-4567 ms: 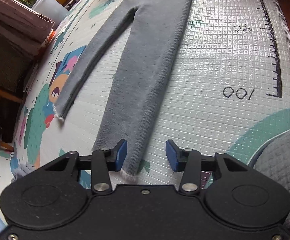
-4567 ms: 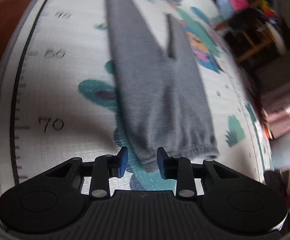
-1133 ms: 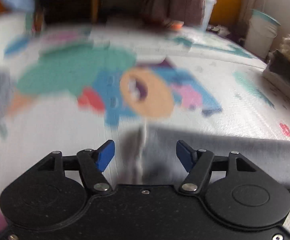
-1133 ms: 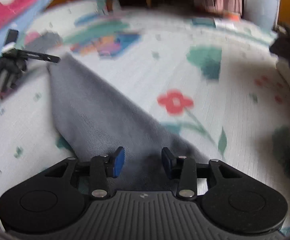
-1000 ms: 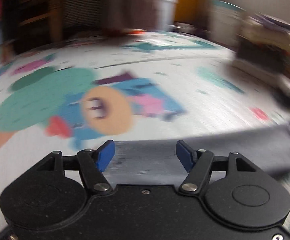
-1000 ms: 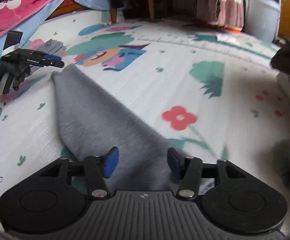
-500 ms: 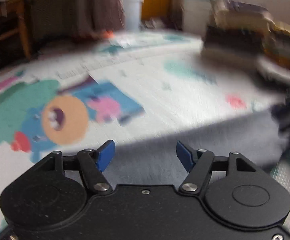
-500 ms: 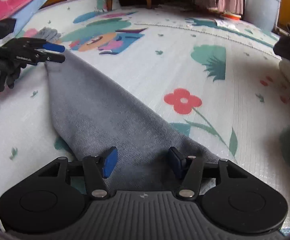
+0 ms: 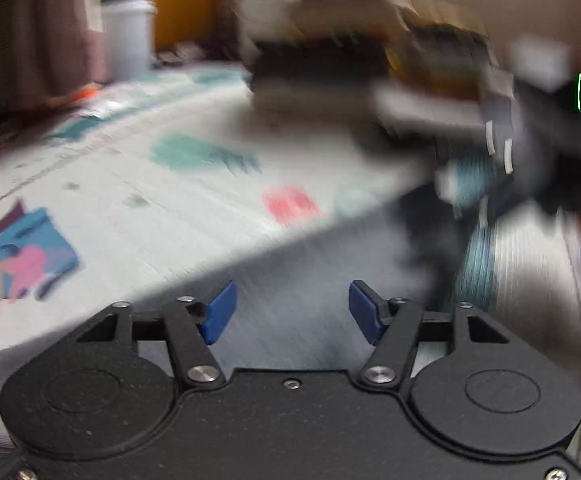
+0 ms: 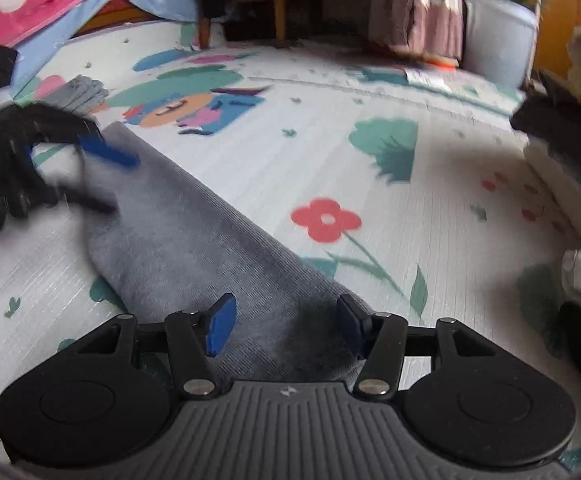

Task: Fold clothes

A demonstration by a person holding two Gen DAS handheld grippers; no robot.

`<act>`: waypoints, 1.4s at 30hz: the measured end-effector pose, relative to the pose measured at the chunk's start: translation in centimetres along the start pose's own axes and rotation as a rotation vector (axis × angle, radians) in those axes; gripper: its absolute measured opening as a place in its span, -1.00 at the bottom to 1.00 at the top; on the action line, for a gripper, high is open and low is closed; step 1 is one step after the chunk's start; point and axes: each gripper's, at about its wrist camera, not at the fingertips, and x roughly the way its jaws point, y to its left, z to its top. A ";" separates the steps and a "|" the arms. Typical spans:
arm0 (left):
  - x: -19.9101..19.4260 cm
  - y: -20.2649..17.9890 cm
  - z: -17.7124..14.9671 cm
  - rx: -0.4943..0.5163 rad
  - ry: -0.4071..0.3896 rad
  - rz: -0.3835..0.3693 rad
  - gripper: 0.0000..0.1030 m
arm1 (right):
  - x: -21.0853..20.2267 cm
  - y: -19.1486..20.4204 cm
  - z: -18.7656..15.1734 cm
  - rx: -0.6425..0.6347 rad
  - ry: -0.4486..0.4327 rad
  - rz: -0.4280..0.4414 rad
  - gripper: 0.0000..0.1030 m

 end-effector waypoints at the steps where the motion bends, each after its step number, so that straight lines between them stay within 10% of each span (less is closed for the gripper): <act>1: 0.1 0.4 -0.5 -0.046 -0.019 -0.005 0.24 | -0.4 0.3 0.0 -0.029 -0.013 0.000 0.04; 8: -0.3 1.0 0.9 -0.085 0.037 -0.026 0.20 | -0.9 -0.6 -0.8 -0.055 0.002 0.008 -0.26; 13: 0.2 1.5 2.0 -0.052 -0.059 -0.050 0.19 | 0.0 -1.7 -1.2 -0.048 0.019 0.023 -0.29; 30: 3.3 3.7 1.4 -0.072 -0.004 0.033 0.60 | 2.6 -1.5 -0.8 -0.064 0.072 0.080 -0.02; 42: -9.2 9.5 -6.3 -0.644 -0.126 0.236 0.57 | 0.0 0.8 0.7 0.054 0.062 0.098 0.00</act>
